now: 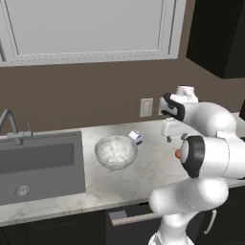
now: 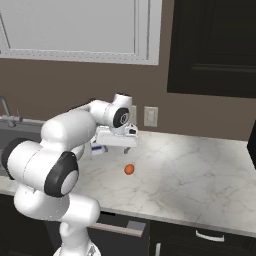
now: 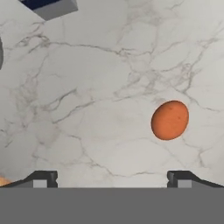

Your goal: Gather the eggs and milk located in the vicinity of the sink area and place them right next to the bowl.

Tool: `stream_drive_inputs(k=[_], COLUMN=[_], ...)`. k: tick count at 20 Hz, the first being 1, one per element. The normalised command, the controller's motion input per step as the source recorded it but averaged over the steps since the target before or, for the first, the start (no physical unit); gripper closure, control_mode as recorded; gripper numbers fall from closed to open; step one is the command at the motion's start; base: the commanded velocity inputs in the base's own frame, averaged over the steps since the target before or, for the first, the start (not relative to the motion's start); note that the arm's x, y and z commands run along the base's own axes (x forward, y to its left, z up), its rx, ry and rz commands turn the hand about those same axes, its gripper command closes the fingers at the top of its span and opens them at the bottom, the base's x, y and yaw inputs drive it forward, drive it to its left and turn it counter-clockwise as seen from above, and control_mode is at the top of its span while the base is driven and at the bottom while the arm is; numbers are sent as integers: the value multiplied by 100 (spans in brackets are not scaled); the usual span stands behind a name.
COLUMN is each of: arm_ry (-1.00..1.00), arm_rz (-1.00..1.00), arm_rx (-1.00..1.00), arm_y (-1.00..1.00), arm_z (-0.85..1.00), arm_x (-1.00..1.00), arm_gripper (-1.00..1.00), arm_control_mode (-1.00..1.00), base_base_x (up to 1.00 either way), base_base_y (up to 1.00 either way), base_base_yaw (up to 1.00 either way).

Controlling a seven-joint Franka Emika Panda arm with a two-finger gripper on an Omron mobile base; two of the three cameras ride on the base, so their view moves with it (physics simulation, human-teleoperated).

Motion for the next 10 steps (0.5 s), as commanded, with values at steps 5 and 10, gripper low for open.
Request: stream_drive_inputs(k=[5,10], arm_ry=[9,-3], arm_rz=[-1,-1], arm_rx=[-13,-1], arm_y=[0,-14], arm_z=[-6,-19], arm_x=[1,-1], arm_gripper=[-100,-100], arm_control_mode=[-100,-100], base_base_x=[0,0], base_base_y=[0,0], base_base_yaw=[0,0])
